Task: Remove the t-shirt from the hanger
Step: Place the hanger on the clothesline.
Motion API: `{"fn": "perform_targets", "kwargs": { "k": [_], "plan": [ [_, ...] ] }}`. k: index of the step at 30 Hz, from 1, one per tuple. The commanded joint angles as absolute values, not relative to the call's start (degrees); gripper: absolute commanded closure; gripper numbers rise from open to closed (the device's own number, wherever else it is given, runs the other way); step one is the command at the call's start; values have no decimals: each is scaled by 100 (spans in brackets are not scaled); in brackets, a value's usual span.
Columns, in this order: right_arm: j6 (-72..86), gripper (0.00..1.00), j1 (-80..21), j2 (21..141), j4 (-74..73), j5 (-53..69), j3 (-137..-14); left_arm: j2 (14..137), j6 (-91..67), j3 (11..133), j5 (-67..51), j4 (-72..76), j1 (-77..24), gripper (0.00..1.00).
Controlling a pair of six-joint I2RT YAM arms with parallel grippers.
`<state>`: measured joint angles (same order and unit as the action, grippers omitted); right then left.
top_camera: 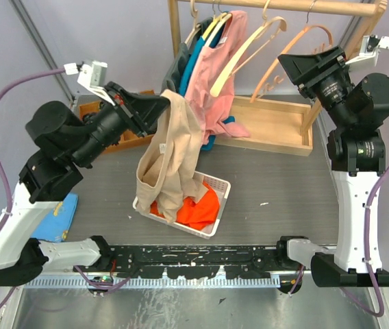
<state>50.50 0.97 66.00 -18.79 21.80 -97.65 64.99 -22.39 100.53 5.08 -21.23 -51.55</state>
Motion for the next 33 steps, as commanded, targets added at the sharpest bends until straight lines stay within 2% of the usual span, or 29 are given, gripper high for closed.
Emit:
{"fn": "perform_targets", "kwargs": {
  "k": [1,18,33],
  "plan": [
    [4786,45,123,6416,-1815,2259,-9721,6237,-2396,9696,323,-2420,-5171,100],
    [4711,45,123,6222,-1811,2406,-9590,5513,-2801,7789,217,-2936,-5184,100],
    [4703,44,123,6260,-1784,2595,-9692,5473,-3084,6830,335,-3933,-5227,100]
  ]
}}
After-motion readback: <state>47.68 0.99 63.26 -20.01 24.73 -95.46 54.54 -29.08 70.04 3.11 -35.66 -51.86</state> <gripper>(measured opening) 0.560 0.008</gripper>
